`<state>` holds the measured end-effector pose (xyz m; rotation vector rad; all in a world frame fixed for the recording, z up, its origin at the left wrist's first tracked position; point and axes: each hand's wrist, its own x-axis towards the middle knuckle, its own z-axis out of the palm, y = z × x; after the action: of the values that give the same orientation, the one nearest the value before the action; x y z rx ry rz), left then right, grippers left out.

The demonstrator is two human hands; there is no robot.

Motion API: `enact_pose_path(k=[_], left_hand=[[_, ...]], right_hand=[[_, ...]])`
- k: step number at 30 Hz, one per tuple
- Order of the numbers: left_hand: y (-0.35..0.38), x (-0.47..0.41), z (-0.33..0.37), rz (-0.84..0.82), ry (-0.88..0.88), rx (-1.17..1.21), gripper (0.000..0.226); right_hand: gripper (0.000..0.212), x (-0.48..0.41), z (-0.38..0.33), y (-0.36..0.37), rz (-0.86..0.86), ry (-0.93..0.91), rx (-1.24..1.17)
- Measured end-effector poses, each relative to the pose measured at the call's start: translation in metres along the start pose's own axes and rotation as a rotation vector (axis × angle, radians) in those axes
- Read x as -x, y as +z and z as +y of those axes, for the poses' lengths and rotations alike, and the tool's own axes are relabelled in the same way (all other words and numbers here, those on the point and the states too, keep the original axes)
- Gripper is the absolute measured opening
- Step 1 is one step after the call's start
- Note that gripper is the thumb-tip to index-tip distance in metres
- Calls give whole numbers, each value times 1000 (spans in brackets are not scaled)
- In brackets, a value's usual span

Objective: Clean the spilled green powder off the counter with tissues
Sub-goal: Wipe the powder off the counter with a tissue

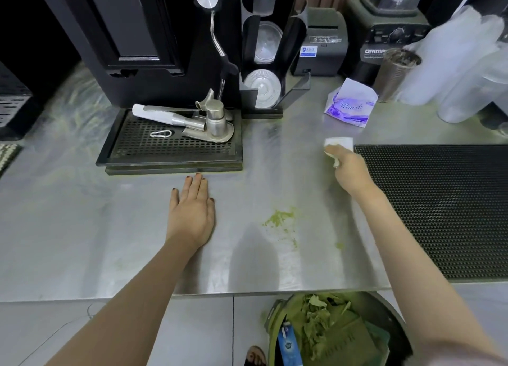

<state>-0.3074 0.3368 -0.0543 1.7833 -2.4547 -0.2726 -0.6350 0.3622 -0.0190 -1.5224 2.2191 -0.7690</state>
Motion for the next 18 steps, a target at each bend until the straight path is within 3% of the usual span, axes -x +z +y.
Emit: enact_pose_path(k=[3,8,11,13,16,18], left_hand=[[0,0,0,0,1,-5,52],[0,0,0,1,8,4,52],[0,0,-1,3,12,7,52],[0,0,-1,3,15,11,52],[0,0,0,-3,12,2,51],[-1,0,1,-3,11,-8,51]], right_hand=[[53,9,9,10,-99,119,183],[54,101,-16,29,-297,-124,-31],[70,140,-29,28,-417,-254,-88],[72,126,-38,11,-325,-213,-216],[67,58,-20,-5,21,-175,-103],[53,15,-3,-2,42,-29,-33]])
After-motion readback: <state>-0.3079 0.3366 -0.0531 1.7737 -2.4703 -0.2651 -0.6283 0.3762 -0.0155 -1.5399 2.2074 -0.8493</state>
